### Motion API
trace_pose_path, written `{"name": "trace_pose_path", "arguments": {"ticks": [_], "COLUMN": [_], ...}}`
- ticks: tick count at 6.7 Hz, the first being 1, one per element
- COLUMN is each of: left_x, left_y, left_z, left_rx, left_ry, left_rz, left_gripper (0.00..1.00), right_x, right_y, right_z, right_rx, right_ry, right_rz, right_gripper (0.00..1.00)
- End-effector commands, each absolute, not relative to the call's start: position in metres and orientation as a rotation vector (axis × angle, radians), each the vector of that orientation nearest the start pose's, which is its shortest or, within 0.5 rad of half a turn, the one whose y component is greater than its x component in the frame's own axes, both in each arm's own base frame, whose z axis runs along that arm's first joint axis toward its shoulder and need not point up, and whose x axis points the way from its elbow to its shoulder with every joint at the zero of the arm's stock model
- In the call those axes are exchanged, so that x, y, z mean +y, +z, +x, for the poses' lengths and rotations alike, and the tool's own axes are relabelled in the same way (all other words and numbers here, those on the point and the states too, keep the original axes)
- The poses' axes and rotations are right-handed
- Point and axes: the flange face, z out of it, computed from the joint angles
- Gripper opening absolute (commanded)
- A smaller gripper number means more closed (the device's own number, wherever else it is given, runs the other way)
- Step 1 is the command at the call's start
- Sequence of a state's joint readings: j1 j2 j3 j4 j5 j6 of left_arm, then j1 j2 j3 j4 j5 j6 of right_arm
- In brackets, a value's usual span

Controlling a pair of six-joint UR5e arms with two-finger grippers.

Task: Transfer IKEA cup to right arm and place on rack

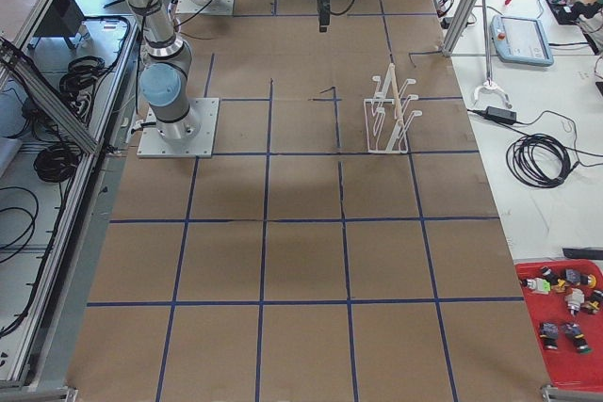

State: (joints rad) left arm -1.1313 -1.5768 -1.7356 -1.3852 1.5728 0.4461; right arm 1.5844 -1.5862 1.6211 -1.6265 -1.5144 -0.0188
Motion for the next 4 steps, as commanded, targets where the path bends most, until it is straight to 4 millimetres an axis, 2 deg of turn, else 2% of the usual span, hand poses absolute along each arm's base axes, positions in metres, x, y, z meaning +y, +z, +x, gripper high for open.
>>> {"name": "trace_pose_path", "arguments": {"ticks": [1, 2, 3, 4], "left_x": [-0.500, -0.494, -0.485, -0.487], "left_y": [0.377, 0.341, 0.314, 0.289], "left_z": [0.098, 0.094, 0.090, 0.090], "left_rx": [3.123, 3.110, 3.110, 3.127], "left_ry": [-0.058, -0.099, -0.105, -0.049], "left_rz": [0.010, 0.010, 0.014, 0.019], "left_gripper": [0.99, 0.99, 0.99, 0.99], "right_x": [-0.486, -0.486, -0.486, -0.486], "right_y": [0.476, 0.476, 0.476, 0.475], "right_z": [0.146, 0.145, 0.145, 0.145], "right_rx": [3.084, 3.084, 3.086, 3.084], "right_ry": [-0.031, -0.031, -0.031, -0.029], "right_rz": [-0.053, -0.051, -0.051, -0.048], "right_gripper": [1.00, 1.00, 1.00, 1.00]}}
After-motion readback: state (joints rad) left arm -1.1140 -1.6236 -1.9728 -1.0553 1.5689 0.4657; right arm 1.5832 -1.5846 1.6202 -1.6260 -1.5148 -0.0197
